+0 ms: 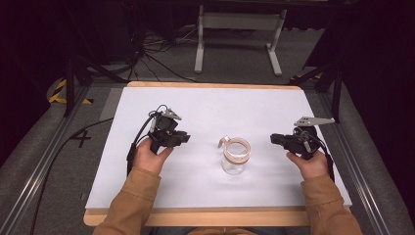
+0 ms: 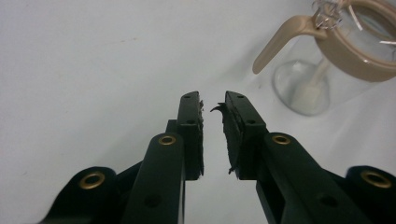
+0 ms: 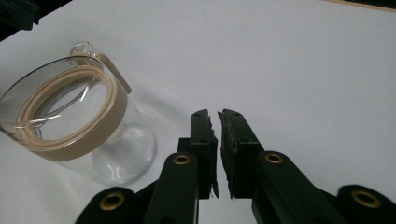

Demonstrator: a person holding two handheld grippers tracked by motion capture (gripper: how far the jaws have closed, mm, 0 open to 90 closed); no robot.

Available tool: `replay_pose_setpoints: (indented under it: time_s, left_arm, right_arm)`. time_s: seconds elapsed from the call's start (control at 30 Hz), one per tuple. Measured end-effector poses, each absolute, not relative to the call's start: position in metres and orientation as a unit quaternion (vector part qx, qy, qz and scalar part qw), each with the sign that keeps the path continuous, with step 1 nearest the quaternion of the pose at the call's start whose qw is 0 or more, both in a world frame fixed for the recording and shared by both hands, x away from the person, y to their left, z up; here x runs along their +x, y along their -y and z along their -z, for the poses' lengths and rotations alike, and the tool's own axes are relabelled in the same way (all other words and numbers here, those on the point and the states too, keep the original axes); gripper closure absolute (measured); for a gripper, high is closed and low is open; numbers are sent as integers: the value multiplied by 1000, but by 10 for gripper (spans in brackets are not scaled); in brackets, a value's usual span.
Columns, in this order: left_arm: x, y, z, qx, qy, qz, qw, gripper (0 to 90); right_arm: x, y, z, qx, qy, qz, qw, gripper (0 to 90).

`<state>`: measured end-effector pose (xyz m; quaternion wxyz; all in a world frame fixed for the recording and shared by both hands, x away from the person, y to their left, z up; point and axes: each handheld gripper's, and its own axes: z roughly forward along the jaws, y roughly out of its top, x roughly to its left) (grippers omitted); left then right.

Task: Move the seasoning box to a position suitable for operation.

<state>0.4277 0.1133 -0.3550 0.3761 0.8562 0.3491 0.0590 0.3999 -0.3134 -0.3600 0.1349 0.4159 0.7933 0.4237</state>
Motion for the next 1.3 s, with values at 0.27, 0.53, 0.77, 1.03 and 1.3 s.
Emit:
replay_pose_setpoints:
  time_s: [0.27, 0.53, 0.77, 1.03, 1.3]
  left_arm:
    - [431, -108, 344, 856, -339, -45, 387, 771]
    - [432, -93, 333, 863, -310, -44, 397, 783]
    - [433, -74, 325, 867, -280, -32, 411, 781]
    - [435, -61, 319, 864, -263, -32, 427, 782]
    - [442, -47, 322, 857, -258, -12, 446, 822]
  right_arm:
    - [392, 316, 361, 413, -794, -422, 141, 833]
    - [381, 322, 363, 418, -792, -421, 145, 833]
    - [375, 319, 374, 424, -792, -417, 137, 855]
    - [368, 316, 383, 426, -799, -400, 139, 874]
    - [361, 322, 384, 431, -797, -397, 144, 880]
